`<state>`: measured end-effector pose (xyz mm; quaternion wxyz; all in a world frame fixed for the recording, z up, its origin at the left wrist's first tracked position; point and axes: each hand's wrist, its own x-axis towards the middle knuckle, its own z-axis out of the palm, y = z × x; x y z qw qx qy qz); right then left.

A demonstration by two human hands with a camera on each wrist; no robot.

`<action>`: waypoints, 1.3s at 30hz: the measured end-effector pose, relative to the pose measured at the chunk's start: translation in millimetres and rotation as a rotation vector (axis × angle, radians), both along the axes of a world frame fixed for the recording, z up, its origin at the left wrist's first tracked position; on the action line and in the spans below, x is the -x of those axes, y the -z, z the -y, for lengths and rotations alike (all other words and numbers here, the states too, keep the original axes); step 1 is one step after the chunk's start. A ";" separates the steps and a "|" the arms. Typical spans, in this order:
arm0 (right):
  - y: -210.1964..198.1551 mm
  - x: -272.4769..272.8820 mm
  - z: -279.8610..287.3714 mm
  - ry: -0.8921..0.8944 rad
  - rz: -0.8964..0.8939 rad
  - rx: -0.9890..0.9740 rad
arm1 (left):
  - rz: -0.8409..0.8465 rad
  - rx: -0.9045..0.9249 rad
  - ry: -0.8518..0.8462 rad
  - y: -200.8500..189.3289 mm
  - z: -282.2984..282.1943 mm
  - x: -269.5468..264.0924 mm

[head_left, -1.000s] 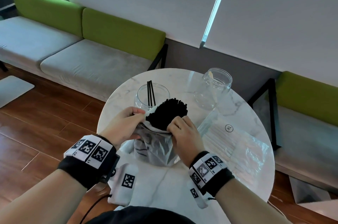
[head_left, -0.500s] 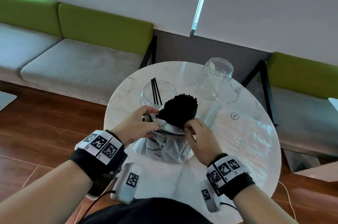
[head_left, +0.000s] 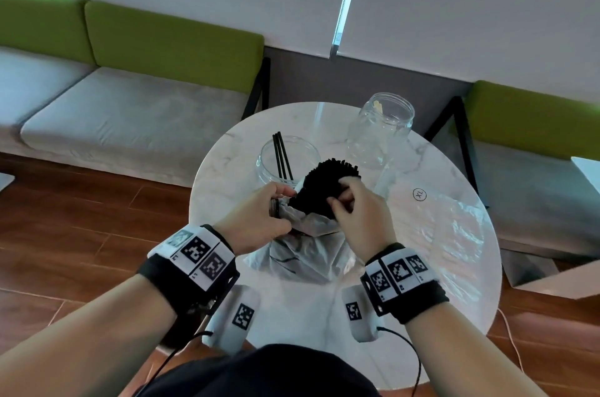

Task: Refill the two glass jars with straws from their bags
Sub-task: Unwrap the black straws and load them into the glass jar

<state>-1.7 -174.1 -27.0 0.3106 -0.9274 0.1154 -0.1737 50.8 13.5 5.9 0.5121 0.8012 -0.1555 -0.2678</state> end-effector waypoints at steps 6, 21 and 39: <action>-10.2 22.2 -12.9 -0.291 -0.088 -0.050 | -0.052 0.048 0.001 -0.3 0.0 -1.2; 20.1 17.2 -22.4 -0.383 0.138 0.195 | -0.023 -0.071 -0.104 1.1 -11.2 -9.7; 14.8 5.0 -23.9 -0.191 -0.071 -0.090 | 0.035 -0.177 0.033 0.9 -10.8 -9.5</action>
